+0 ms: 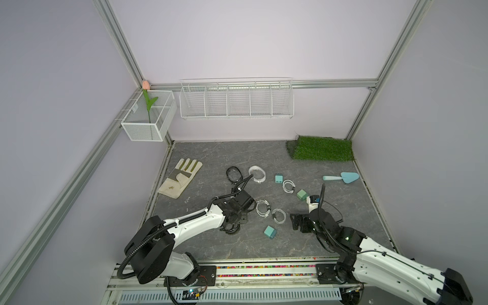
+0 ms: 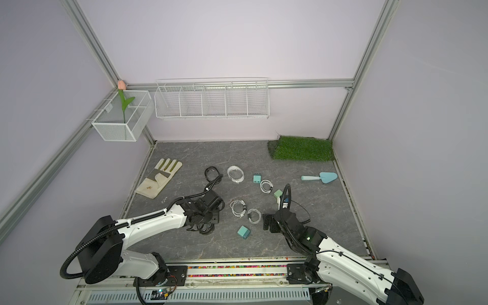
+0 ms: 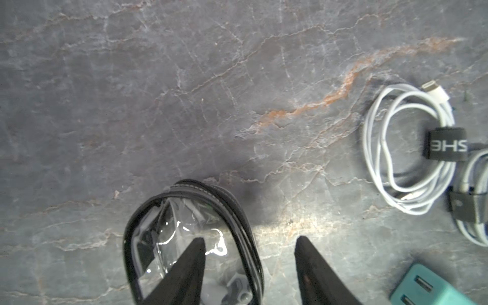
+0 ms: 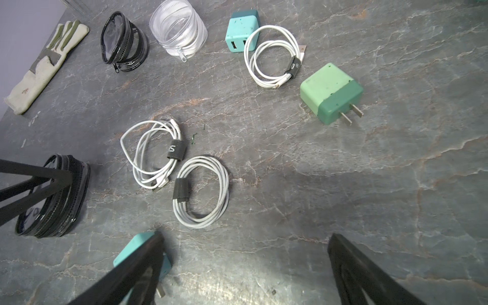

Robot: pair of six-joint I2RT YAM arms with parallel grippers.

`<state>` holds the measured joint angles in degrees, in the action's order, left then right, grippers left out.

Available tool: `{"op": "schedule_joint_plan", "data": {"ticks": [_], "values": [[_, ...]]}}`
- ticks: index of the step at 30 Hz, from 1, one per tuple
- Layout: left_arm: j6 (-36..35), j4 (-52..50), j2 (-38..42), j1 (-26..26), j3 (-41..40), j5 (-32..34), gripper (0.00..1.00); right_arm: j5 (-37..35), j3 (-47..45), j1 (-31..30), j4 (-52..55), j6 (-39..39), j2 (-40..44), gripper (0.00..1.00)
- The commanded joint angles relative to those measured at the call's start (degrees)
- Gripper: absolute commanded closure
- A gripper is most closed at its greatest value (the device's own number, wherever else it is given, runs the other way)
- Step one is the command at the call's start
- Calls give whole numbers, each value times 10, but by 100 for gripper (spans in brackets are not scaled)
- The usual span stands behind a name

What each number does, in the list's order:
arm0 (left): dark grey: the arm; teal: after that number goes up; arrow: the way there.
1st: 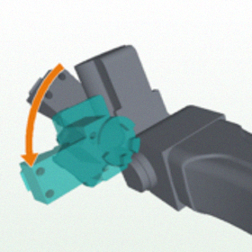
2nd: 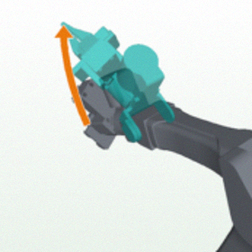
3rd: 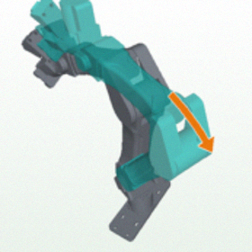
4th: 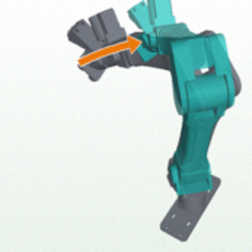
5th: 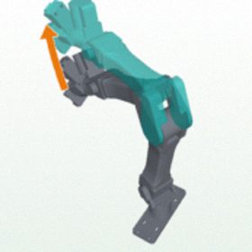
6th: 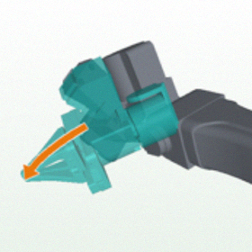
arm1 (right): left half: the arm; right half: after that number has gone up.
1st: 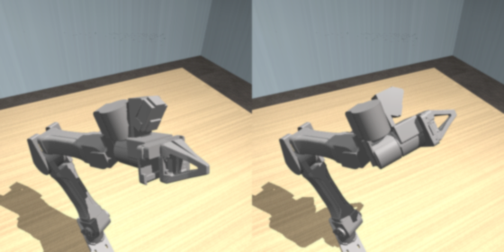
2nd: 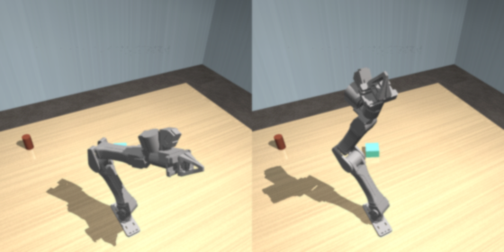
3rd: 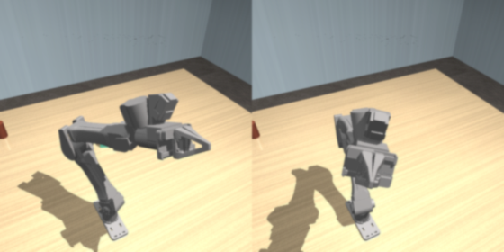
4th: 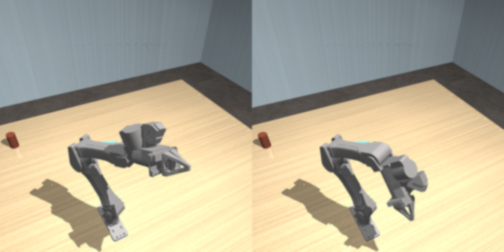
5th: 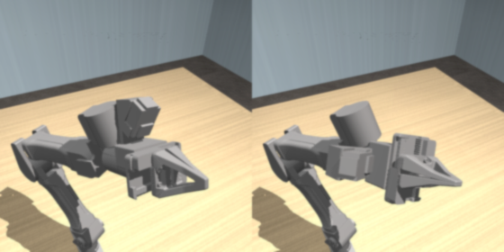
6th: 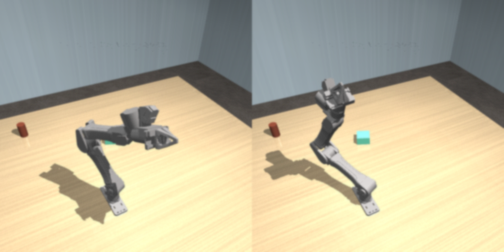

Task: Pack away charging kits
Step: Open the storage bag at the center of the board.

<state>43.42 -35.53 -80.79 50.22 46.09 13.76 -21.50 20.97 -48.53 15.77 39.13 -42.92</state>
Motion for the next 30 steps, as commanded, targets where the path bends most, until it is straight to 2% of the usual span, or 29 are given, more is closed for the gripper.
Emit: {"op": "schedule_joint_plan", "data": {"ticks": [1,2,3,4,5,6,8,10,16,19,20,21,24,27,30], "values": [[13,-26,0,1,10,19,57,-17,2,-4,11,15,6,1],[14,-30,-1,1,11,19,53,-15,2,-5,11,16,6,1],[16,-31,-1,1,10,18,39,-15,2,-5,11,17,6,1],[16,-30,-2,1,9,18,32,-14,1,-6,11,18,6,1],[16,-32,-2,1,9,17,31,-14,1,-7,11,20,7,1],[16,-37,-4,1,12,18,32,-14,0,-8,12,21,8,0],[18,-50,-8,1,17,21,42,-14,0,-10,16,24,12,0],[18,-57,-11,1,19,22,48,-18,-1,-12,21,27,20,0],[16,-50,-24,1,14,14,46,-27,-12,-14,36,32,50,2],[15,-46,-34,1,14,12,55,-30,-14,-14,42,33,63,2],[16,-47,-36,1,15,12,64,-29,-14,-14,44,32,66,2],[16,-47,-37,1,17,10,76,-30,-13,-14,45,32,69,2],[16,-44,-32,1,20,3,93,-31,-12,-14,49,32,73,3],[15,-45,-20,1,27,-2,100,-24,-16,-15,32,37,72,3],[6,-42,-5,1,37,-18,100,-2,-21,-16,-6,46,57,3]]}}
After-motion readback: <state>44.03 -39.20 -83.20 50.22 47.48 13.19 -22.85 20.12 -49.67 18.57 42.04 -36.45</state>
